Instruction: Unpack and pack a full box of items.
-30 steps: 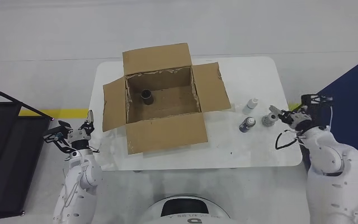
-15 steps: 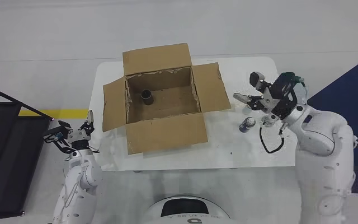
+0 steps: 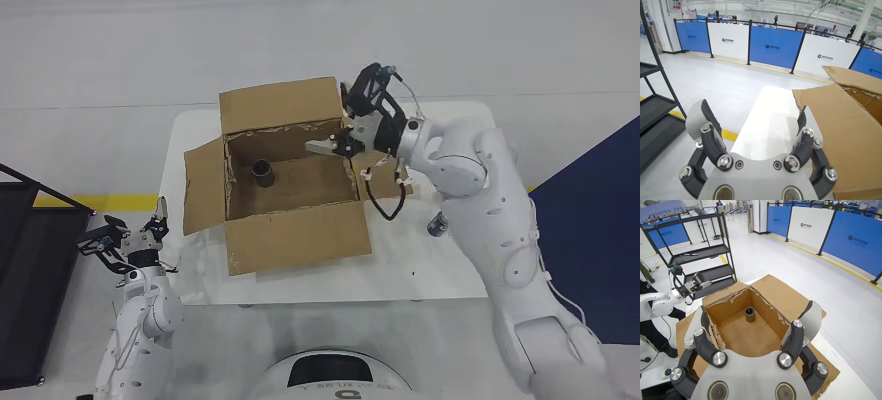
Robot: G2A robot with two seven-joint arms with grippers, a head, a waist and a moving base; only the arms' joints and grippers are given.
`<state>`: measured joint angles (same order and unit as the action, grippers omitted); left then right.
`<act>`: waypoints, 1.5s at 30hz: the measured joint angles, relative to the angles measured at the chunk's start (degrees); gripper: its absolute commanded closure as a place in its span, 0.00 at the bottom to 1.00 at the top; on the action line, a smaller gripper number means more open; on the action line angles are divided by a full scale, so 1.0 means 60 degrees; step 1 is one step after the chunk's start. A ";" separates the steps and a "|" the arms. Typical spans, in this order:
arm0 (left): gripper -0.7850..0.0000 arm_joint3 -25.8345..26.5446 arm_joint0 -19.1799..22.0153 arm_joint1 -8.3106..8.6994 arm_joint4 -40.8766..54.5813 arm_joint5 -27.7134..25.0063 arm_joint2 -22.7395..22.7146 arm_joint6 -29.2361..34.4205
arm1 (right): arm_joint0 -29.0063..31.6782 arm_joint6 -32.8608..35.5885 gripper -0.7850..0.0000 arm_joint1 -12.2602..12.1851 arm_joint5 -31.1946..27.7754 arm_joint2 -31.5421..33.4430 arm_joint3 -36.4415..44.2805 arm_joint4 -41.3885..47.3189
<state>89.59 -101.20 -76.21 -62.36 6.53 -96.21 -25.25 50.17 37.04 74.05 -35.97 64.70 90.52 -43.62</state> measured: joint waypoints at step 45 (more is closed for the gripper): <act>0.00 0.0000 0.0000 0.0000 0.0000 0.0000 0.0000 0.0000 | -0.3107 0.0136 0.50 0.2610 0.5926 -0.5330 -0.7171 0.1829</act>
<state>89.59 -101.20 -76.21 -62.36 6.53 -96.21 -25.25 31.53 37.86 89.72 -0.42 32.72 47.50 -32.64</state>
